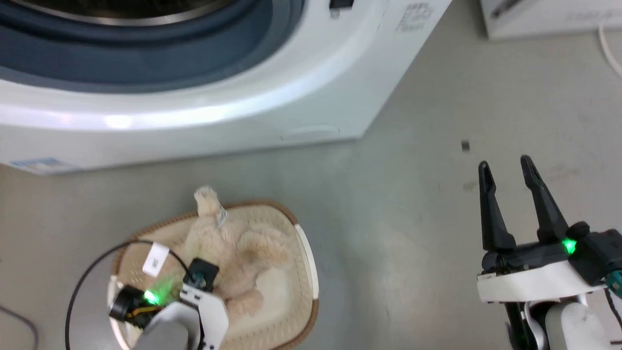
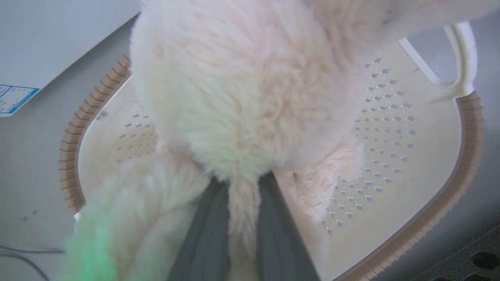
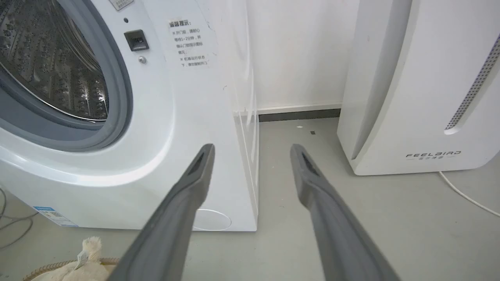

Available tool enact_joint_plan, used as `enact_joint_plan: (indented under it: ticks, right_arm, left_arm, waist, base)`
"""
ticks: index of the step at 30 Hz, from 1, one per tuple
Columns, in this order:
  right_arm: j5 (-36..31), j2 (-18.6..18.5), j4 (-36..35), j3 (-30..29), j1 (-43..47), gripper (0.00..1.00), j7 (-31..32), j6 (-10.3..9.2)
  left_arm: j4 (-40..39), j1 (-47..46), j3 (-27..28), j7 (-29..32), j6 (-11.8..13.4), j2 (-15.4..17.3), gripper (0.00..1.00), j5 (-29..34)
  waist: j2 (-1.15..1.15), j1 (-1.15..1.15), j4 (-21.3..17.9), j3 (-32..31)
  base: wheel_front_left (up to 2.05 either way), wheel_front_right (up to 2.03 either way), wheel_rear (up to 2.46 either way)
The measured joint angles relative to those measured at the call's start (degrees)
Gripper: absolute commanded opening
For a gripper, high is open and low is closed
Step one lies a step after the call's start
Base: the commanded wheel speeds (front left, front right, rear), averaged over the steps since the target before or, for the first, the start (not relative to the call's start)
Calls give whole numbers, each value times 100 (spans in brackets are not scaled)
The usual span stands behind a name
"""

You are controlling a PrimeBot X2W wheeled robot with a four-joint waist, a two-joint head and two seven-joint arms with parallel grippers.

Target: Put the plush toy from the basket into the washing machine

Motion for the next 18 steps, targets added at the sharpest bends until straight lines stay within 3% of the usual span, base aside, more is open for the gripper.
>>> enact_joint_plan:
  ticks: [8, 18]
  right_arm:
    - [11, 2, 170, 32, 298, 100, -1, -1]
    - [52, 2, 255, -1, 625, 100, 0, -1]
  left_arm:
    - [-554, 554, 69, -136, 54, -14, 0, -189]
    - [-2771, 1343, 314, -172, 267, 220, 0, -246]
  waist:
    - [0, 0, 182, -891]
    - [0, -1, 543, -1710]
  base:
    - [0, 0, 0]
    - [0, 0, 0]
